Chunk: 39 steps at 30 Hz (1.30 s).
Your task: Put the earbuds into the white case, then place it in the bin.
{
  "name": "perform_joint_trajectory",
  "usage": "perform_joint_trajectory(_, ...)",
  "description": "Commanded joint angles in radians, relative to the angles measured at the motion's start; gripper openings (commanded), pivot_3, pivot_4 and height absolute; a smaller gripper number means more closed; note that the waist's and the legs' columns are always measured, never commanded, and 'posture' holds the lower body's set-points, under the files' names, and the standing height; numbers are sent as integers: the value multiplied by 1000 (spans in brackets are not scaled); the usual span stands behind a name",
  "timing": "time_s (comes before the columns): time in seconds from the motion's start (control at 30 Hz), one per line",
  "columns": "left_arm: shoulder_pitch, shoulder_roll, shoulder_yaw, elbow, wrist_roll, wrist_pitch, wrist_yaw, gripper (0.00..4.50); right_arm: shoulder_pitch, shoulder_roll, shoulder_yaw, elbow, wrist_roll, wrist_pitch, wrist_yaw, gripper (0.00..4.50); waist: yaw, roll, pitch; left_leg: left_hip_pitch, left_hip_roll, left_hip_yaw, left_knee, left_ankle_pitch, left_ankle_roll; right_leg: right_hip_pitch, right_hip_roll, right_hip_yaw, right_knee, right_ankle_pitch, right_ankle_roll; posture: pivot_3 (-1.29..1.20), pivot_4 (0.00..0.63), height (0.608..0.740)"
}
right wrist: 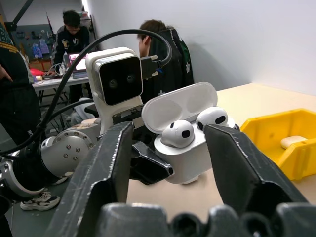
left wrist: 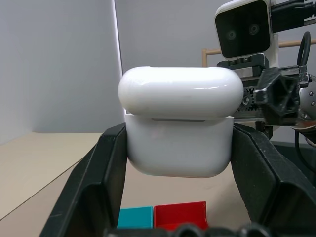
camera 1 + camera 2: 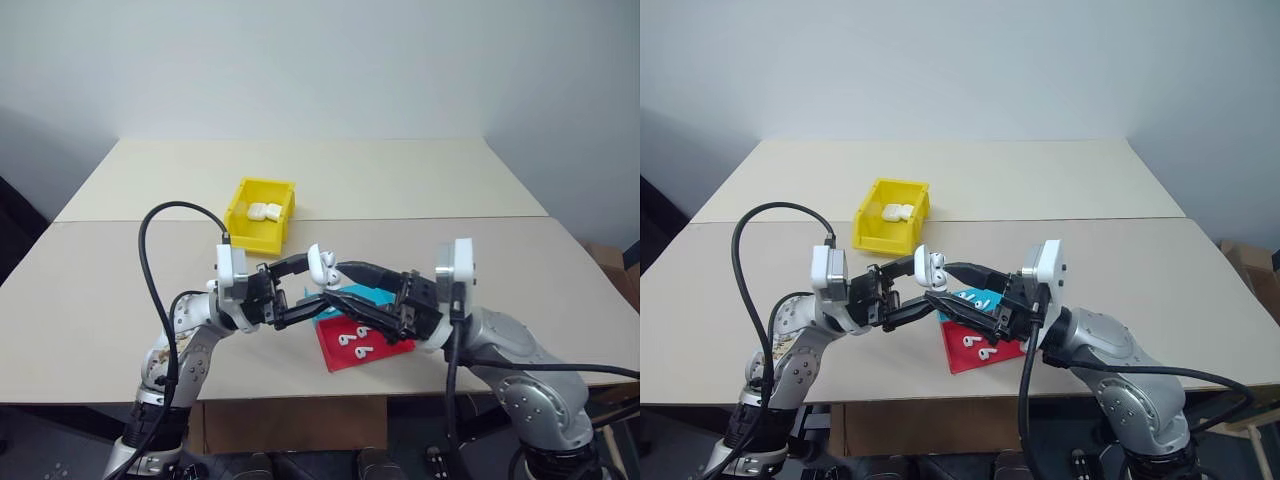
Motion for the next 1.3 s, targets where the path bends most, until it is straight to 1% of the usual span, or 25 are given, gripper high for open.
perform_joint_trajectory(0.03,-14,-5,13,-9,0,-37,-2,2787,2,-8,-7,-23,-3,-29,17,2605,0,0,0,0,0,0,0,0,0,0,0,0,0,0,0,0,150,740)
perform_joint_trajectory(0.13,-11,0,9,0,9,-48,-10,2787,11,-28,-33,-29,12,-29,36,2605,1,0,0,0,0,0,0,0,0,0,0,0,0,0,0,0,150,740)
perform_joint_trajectory(0.23,-10,-3,7,12,17,-60,-18,2787,12,-66,-96,-29,68,-24,65,2605,2,0,0,0,0,0,0,0,0,0,0,0,0,0,0,0,150,740)
perform_joint_trajectory(0.3,-17,-10,1,29,30,-74,-19,2787,-6,-97,-146,-41,97,-32,76,2605,3,0,0,0,0,0,0,0,0,0,0,0,-1,0,0,0,150,740)
perform_joint_trajectory(0.37,-29,-23,-9,49,48,-87,-10,2787,-51,-133,-180,-44,150,6,56,2605,2,0,0,0,0,0,0,0,0,0,0,0,-1,0,0,0,150,740)
perform_joint_trajectory(0.47,-48,-48,-22,83,73,-117,-5,2787,-145,-168,-188,-45,190,60,-25,2024,-1,0,0,0,0,0,0,0,0,0,0,0,-1,0,0,0,150,740)
perform_joint_trajectory(0.5,-54,-56,-25,93,80,-123,-4,2787,-172,-173,-186,-45,192,66,-46,1688,0,0,0,0,0,0,0,0,0,0,0,0,-1,1,0,0,150,740)
perform_joint_trajectory(0.63,-92,-92,-36,159,118,-169,6,2787,-308,-208,-165,-1,306,193,-153,279,2,0,0,-1,0,0,0,0,0,0,0,0,-1,1,0,0,150,740)
perform_joint_trajectory(0.67,-107,-104,-39,181,133,-187,14,2787,-329,-218,-147,-2,306,217,-162,68,3,0,0,-1,0,0,0,0,0,0,0,0,-2,1,0,0,150,740)
perform_joint_trajectory(0.83,-167,-161,-42,261,174,-251,47,2787,-346,-223,-73,-58,291,261,-186,68,9,0,0,-3,0,0,0,-1,1,-1,0,0,-3,3,-3,0,150,740)
perform_joint_trajectory(0.93,-184,-178,-40,278,176,-265,56,2787,-346,-219,-16,-66,221,274,-217,68,13,0,0,-5,-1,0,0,-1,1,-2,0,0,-3,3,-3,0,150,740)
perform_joint_trajectory(1.0,-184,-183,-40,274,174,-269,57,2787,-335,-218,17,-74,174,270,-225,68,13,0,0,-5,-1,0,0,-1,1,-2,0,0,-3,3,-3,0,150,740)
perform_joint_trajectory(1.13,-168,-187,-44,249,167,-265,64,2787,-321,-223,48,-94,132,271,-220,68,15,0,0,-4,-1,-1,0,-1,1,-2,0,0,-3,3,-3,0,150,740)
perform_joint_trajectory(1.3,-140,-176,-44,197,154,-244,71,2787,-289,-225,77,-115,18,227,-208,68,18,0,0,-4,-1,-1,0,-1,1,-2,0,-1,-3,3,-3,0,150,740)
